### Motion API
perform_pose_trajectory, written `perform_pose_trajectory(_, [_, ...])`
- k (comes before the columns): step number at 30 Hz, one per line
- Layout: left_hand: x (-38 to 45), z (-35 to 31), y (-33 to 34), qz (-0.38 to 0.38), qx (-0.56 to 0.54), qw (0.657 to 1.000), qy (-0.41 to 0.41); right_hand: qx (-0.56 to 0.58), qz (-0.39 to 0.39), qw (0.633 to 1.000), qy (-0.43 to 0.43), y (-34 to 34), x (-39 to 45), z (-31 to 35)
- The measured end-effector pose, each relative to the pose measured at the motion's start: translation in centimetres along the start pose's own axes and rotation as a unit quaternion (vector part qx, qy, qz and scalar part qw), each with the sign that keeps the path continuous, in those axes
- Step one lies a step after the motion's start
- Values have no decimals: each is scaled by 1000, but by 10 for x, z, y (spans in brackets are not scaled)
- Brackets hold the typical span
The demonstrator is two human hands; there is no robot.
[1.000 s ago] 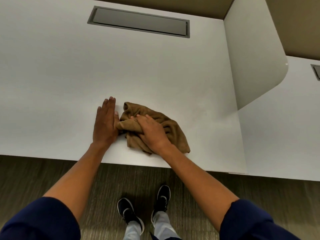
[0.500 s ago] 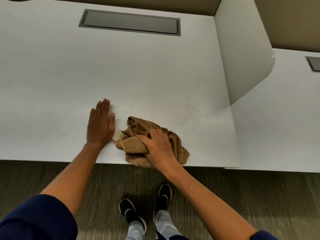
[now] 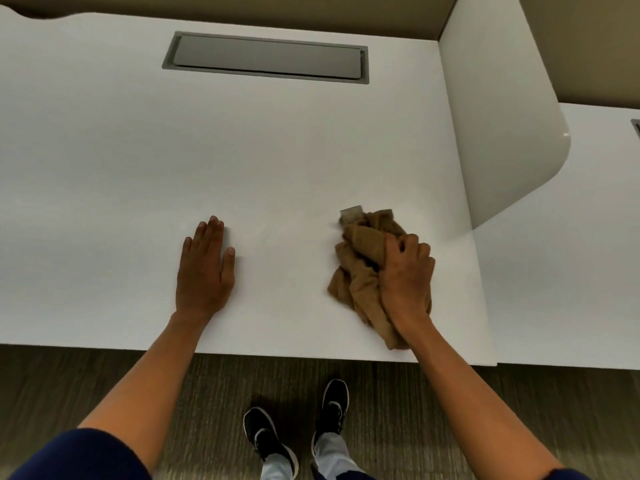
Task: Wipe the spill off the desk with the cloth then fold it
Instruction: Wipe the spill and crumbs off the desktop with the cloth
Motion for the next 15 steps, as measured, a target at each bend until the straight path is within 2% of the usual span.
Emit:
perform_pose_trajectory(7, [4,2,2,27,53,998,3,-10,-44,994,102,5,75,-9])
perform_pose_trajectory(15, [4,3,3,46,62,997,-9,40,-77,986,139,13,174,-21])
Point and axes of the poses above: each hand's wrist, its own x-axis towards the middle knuckle, its own y-axis out of the palm, z = x × y, the point moved 1 cm from there along x, towards the middle knuckle, and after that the axes turned 8 degrees about y, right-handed, at the moved point
